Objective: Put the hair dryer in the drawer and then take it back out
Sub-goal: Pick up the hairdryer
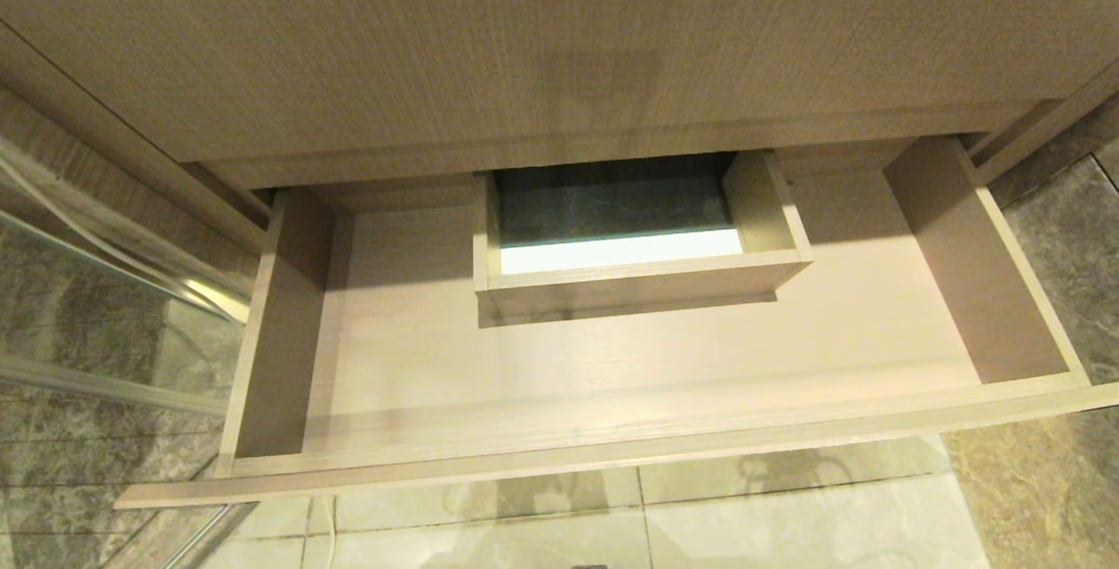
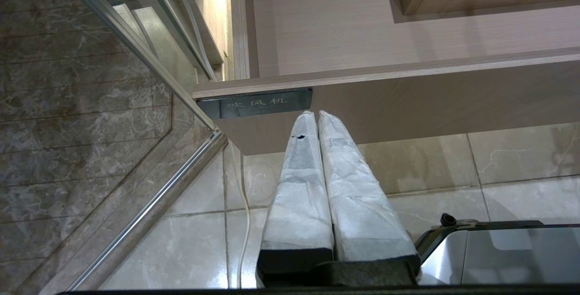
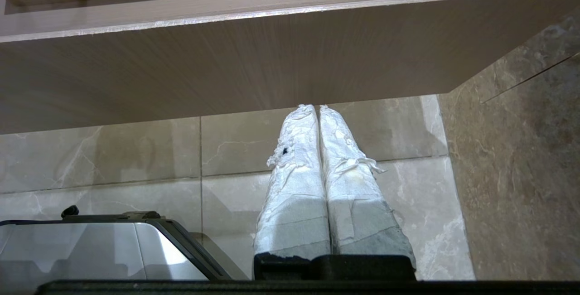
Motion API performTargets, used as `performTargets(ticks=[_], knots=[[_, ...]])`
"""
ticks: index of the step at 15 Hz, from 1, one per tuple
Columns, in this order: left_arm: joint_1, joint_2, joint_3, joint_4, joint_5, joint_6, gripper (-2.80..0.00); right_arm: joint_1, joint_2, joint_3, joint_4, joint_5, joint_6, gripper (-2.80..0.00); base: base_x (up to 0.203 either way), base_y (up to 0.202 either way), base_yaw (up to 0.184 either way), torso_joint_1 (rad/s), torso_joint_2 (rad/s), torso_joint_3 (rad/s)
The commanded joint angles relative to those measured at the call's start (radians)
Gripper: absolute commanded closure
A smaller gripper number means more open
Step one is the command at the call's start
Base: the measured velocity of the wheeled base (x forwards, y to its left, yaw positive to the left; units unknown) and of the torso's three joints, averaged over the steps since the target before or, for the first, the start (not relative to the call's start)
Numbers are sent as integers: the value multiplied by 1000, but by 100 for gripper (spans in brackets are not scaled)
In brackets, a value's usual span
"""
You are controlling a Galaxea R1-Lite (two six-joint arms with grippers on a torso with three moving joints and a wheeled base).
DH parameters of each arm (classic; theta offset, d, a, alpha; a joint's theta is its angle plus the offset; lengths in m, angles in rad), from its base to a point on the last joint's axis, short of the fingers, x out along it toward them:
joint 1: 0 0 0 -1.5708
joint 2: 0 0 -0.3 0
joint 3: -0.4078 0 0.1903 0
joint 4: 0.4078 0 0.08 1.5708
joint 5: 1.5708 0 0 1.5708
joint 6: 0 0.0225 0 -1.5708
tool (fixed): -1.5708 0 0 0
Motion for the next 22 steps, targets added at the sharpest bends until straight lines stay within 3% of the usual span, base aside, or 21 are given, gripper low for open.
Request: performTargets(ticks=[1,9,17,22], knots=[[-1,2,0,0,1,0,0,0,0,2,-1,0,-1,0,0,0,0,0,0,0],[-1,2,0,0,0,-2,0,0,0,2,-1,3,-8,0,0,0,0,0,0,0],[-1,2,0,0,0,-2,0,0,0,0,0,0,-2,0,0,-11,165,3,3,3],[-1,2,0,0,0,-2,0,0,0,0,-1,0,-5,0,-1,-3,30,1,2,1]])
